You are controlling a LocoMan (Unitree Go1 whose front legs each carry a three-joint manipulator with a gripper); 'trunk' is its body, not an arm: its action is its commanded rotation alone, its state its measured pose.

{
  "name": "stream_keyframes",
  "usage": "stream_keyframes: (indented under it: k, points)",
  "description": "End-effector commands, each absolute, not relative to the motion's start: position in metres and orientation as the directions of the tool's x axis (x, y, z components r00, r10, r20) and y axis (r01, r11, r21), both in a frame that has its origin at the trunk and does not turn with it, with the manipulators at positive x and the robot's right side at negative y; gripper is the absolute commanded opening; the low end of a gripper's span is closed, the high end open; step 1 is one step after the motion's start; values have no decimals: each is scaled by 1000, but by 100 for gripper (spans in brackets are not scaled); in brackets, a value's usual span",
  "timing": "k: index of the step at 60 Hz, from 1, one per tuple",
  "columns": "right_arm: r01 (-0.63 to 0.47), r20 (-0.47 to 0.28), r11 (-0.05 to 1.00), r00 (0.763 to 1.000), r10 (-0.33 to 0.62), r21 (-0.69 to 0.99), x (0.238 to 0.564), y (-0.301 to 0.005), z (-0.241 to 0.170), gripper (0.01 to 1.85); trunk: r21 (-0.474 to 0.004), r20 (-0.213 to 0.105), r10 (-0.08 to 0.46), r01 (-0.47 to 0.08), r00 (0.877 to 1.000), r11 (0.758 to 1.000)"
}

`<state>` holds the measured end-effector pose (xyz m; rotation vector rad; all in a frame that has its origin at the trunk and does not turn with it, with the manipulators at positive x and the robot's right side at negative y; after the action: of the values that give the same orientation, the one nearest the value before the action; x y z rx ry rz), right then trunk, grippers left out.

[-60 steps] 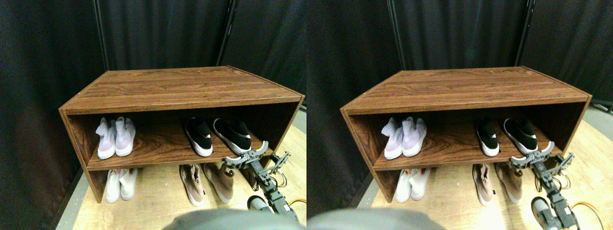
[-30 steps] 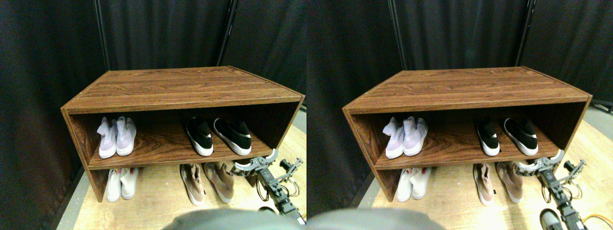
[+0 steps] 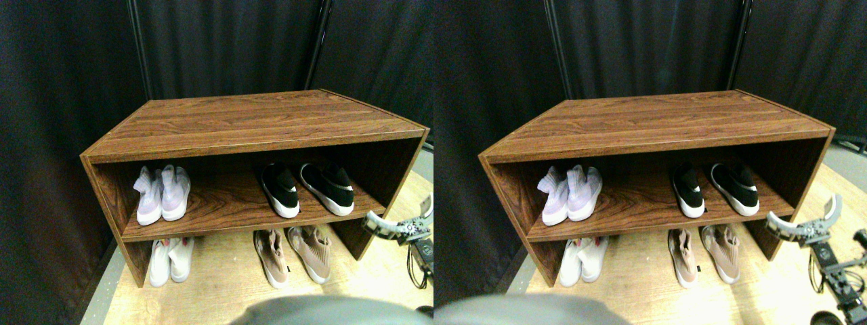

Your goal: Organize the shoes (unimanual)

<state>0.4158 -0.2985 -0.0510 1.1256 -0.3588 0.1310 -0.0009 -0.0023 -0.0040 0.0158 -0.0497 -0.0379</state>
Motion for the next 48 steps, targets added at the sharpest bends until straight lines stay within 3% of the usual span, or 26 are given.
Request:
stream_keyframes:
  k: [1, 10, 15, 19, 26, 36, 40, 48]
  points:
    - [-325, 428, 454, 892, -143, 829, 418, -307, -35, 6, 8, 49, -40, 39, 998, 999]
    - [-322, 460, 545, 878, -133, 774, 431, -325, -29, 6, 5, 50, -43, 43, 998, 999]
    - [-294, 438, 546, 886, -154, 785, 437, -328, -28, 6, 5, 49, -43, 43, 998, 999]
    - [-254, 394, 541, 905, -159, 802, 443, -329, -28, 6, 5, 48, -42, 42, 998, 999]
    - [-242, 332, 418, 930, -156, 876, 457, -330, -34, 6, 0, 47, -39, 39, 998, 999]
    - [-212, 296, 429, 945, -138, 878, 473, -328, -44, 6, -10, 43, -29, 29, 999, 1000]
    - [-195, 269, 350, 947, -176, 916, 479, -325, -50, 6, -12, 43, -27, 27, 999, 1000]
    - [-164, 234, 353, 958, -164, 921, 487, -322, -56, 6, -16, 43, -25, 26, 999, 1000]
